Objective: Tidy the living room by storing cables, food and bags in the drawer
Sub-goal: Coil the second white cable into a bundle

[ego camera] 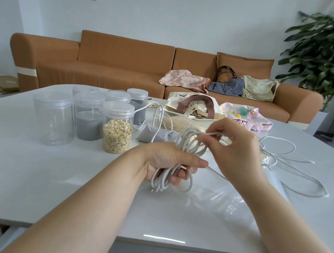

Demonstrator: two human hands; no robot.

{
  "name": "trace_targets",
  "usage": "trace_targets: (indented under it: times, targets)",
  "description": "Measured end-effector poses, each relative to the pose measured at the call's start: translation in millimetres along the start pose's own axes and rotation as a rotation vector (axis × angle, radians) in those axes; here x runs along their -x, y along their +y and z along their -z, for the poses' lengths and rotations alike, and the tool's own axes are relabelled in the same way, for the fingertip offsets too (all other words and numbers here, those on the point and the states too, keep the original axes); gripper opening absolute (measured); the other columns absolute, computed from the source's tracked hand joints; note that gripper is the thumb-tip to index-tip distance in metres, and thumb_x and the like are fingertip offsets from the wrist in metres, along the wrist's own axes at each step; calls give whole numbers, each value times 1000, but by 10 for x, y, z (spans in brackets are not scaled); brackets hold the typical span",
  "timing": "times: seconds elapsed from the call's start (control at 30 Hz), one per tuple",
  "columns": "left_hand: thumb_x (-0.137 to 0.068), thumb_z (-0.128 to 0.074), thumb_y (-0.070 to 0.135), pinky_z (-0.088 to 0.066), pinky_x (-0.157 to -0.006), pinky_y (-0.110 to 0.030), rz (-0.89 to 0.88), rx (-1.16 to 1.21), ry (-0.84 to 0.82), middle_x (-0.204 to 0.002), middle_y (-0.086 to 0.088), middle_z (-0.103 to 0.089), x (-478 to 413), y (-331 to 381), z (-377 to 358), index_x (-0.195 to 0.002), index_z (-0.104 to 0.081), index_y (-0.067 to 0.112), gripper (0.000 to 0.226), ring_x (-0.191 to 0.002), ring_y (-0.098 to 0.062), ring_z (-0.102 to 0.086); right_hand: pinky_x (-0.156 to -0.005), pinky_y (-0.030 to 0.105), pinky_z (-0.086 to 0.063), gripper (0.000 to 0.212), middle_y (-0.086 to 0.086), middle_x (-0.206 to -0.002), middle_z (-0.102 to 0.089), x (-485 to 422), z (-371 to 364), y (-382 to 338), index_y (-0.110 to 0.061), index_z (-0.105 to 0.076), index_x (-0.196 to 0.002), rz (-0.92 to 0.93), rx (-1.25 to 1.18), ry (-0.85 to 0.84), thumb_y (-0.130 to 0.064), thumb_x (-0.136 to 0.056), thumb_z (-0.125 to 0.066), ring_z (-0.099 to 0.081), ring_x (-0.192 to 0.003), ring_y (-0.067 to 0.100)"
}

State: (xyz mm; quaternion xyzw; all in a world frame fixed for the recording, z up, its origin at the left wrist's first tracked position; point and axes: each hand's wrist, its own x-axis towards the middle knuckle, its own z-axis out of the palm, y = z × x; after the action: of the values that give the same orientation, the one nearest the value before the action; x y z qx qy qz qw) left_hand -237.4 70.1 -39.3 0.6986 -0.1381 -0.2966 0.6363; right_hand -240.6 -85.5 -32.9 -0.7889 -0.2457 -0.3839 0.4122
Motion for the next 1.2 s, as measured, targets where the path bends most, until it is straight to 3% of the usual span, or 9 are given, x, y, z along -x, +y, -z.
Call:
trace_targets:
  times: [0.1, 0.17, 0.27, 0.4, 0.53, 0.73, 0.87, 1.03, 1.2]
  targets:
    - [-84, -67, 14, -50, -48, -19, -2, -9, -32, -61, -1, -64, 6, 12, -21, -64, -60, 7, 22, -54, -9, -59, -59, 23, -43, 28, -3, -61, -57, -60, 15, -5, -24, -56, -65, -174, -193, -75, -11, -67, -81, -51, -59, 11]
    - [-92, -53, 13, -54, -54, -22, 26, 32, -87, -62, -5, -68, 29, 26, -30, -61, -57, 4, 32, -55, -13, -66, -54, 17, -40, 19, -2, -60, -55, -88, 46, -20, -20, -60, -69, -234, -332, -134, -20, -66, -79, -47, -54, 6]
    - [-95, -46, 21, -56, -54, -25, 19, 56, -142, -43, -2, -53, 67, 40, -71, -44, -49, 12, 51, -52, -18, -66, -60, 19, -41, 20, 5, -62, -56, -107, 72, 44, -22, -67, -71, -305, -465, -233, -38, -60, -75, -49, -56, 6]
    - [-78, -52, 34, -50, -47, -19, 20, -21, -201, -33, 6, -31, 89, 53, -102, -58, -35, 13, 34, -34, -7, -47, -71, 34, -43, 51, 11, -73, -63, -115, 73, 232, -23, -76, -76, -390, -647, -406, -63, -45, -83, -55, -72, 23]
    - [-65, -64, 37, -43, -41, -16, 29, -63, -332, -33, 8, -30, 80, 43, -87, -44, -45, 24, 31, -30, -3, -35, -65, 24, -53, 50, 6, -73, -69, -127, 128, 265, -15, -76, -79, -460, -911, -602, -48, -44, -90, -65, -68, 16]
    - [-61, -76, 35, -40, -42, -14, 19, -28, -455, -34, 10, -33, 74, 24, 13, -55, -58, 20, 24, -30, -2, -35, -74, 33, -54, 50, 13, -85, -70, -101, 201, 303, -11, -73, -98, -551, -1154, -750, -32, -56, -89, -67, -78, 24]
    - [-63, -78, 35, -40, -43, -14, 21, -19, -493, -35, 10, -34, 71, 19, 36, -62, -62, 17, 24, -32, -1, -36, -90, 41, -48, 36, 18, -99, -69, -93, 196, 308, -4, -60, -120, -553, -1358, -834, -20, -88, -63, -64, -98, 30]
    - [-73, -72, 37, -39, -45, -15, 42, 3, -606, -38, 12, -39, 87, 11, 71, -70, -66, 15, 22, -35, 0, -39, -96, 41, -39, 38, 14, -109, -68, -67, 198, 316, -11, -54, -129, -535, -1316, -892, -28, -94, -54, -48, -92, 27]
    - [-88, -55, 17, -37, -44, -15, 72, 0, -566, -38, 11, -37, 75, 1, 39, -70, -64, 14, 21, -34, -1, -37, -90, 38, -49, 33, 18, -100, -67, -86, 187, 298, 0, -54, -126, -601, -1443, -889, -4, -93, -51, -65, -97, 27]
